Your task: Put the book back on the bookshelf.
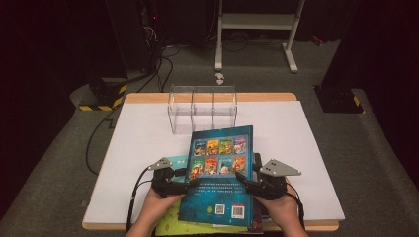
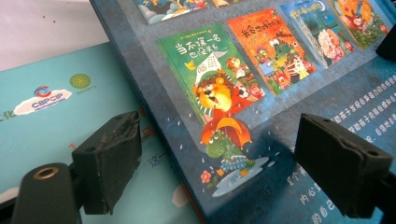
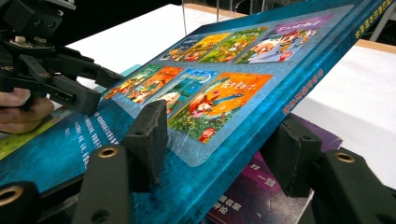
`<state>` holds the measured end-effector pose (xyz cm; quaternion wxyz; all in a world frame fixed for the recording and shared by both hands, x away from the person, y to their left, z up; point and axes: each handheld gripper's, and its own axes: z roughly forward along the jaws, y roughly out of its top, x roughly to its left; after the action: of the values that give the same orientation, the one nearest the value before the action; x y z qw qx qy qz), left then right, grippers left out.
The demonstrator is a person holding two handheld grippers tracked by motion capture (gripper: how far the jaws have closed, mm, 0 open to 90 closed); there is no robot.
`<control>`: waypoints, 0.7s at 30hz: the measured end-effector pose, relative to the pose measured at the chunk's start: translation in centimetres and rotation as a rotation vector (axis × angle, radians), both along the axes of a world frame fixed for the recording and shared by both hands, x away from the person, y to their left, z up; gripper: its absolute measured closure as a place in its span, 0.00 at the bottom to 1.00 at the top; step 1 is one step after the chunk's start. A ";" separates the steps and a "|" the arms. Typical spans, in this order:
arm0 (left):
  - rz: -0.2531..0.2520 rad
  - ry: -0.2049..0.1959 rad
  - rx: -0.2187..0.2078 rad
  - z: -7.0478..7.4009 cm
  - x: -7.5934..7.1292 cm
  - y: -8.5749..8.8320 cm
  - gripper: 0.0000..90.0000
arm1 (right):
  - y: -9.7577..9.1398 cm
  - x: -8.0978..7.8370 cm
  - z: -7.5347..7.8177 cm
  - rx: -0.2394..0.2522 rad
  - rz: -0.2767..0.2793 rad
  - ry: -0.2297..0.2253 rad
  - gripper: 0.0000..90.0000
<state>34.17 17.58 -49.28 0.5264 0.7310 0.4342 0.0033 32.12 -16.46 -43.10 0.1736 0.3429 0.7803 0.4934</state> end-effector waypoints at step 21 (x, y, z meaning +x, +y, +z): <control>-0.020 -0.011 -0.078 0.5 0.2 0.4 0.27 | -0.1 0.0 0.4 0.026 -0.003 0.015 0.47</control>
<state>34.33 17.98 -48.74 0.5570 0.7142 0.4236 -0.0147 32.15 -16.57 -42.65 0.1639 0.3500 0.7746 0.5007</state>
